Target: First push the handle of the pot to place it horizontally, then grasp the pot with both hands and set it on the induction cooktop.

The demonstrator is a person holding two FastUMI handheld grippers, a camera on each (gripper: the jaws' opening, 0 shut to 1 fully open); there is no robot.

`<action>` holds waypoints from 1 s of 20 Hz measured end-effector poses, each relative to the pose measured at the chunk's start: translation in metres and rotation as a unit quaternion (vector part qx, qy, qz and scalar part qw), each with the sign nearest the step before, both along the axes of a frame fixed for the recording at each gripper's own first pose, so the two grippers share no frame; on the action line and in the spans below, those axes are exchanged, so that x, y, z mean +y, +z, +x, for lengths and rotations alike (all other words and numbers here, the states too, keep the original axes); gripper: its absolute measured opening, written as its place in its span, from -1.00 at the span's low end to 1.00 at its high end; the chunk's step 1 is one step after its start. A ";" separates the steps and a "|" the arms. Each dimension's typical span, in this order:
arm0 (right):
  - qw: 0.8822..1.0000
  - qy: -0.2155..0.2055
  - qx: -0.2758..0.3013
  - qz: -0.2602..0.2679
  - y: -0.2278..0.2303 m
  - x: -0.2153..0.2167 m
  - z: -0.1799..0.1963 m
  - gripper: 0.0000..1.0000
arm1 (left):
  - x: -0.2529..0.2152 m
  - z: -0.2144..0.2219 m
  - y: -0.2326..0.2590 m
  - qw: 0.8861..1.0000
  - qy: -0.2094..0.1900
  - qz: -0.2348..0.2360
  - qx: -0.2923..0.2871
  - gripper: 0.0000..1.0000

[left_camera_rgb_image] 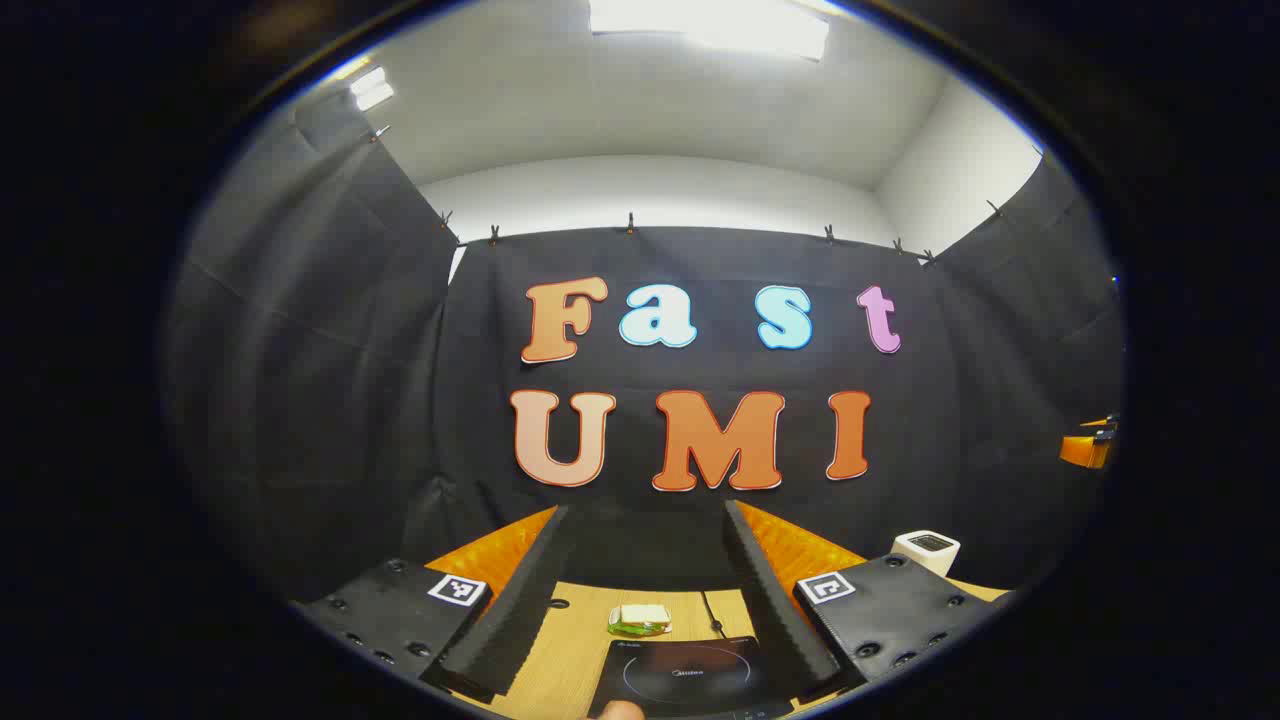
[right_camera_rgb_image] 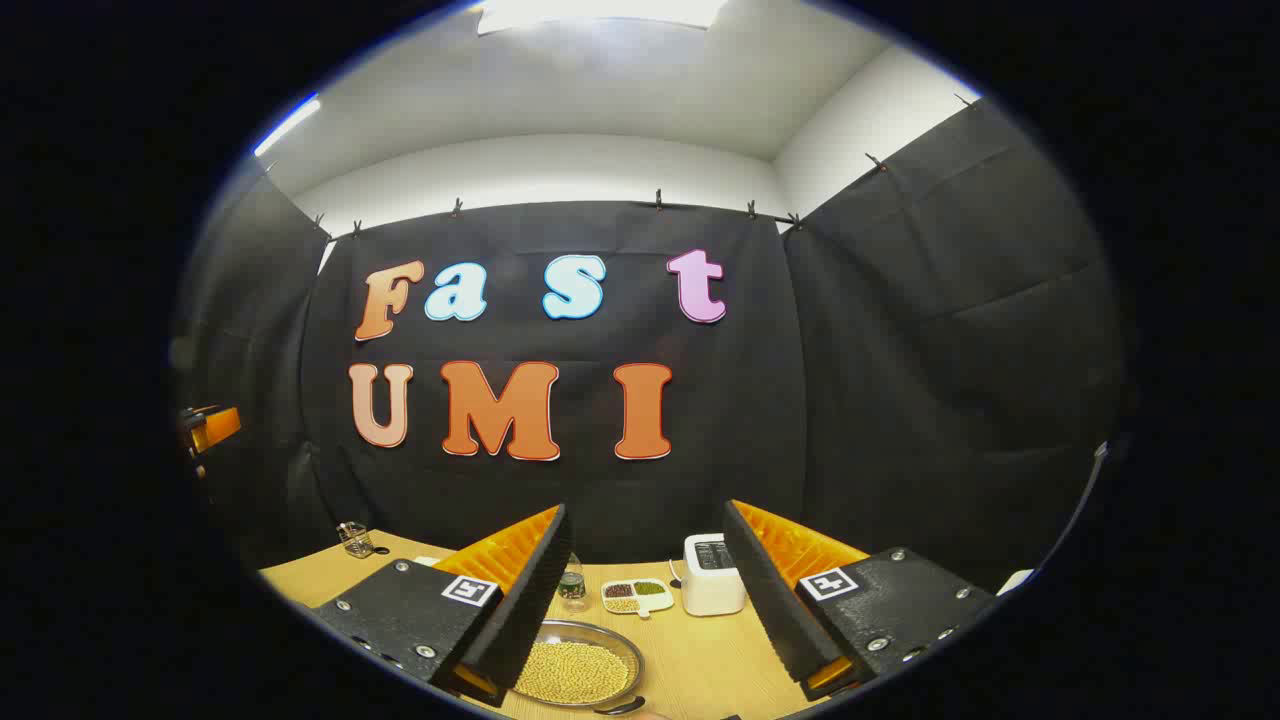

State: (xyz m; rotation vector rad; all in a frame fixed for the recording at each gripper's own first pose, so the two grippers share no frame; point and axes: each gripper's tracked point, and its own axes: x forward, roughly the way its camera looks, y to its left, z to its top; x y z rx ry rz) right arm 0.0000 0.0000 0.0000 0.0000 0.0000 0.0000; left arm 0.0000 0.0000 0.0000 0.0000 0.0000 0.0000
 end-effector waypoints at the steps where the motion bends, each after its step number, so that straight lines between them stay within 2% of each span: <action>1: 1.000 0.001 0.001 0.001 0.000 0.000 0.001 0.88 | -0.001 -0.002 0.001 1.000 -0.002 0.000 -0.002 0.95; 16: 1.000 0.002 0.016 -0.005 -0.012 0.003 0.008 0.89 | -0.004 0.004 -0.007 1.000 -0.010 -0.011 0.011 0.95; 17: 1.000 0.003 0.018 -0.006 -0.014 0.004 0.009 0.76 | -0.004 0.004 -0.010 1.000 -0.012 -0.013 0.015 0.97; 18: 1.000 0.004 0.019 -0.007 -0.015 0.005 0.009 0.89 | -0.004 0.004 -0.013 1.000 -0.013 -0.015 0.020 0.97; 20: 1.000 0.006 0.021 -0.006 -0.017 0.006 0.009 0.86 | -0.003 0.006 -0.017 0.999 -0.013 -0.016 0.027 0.95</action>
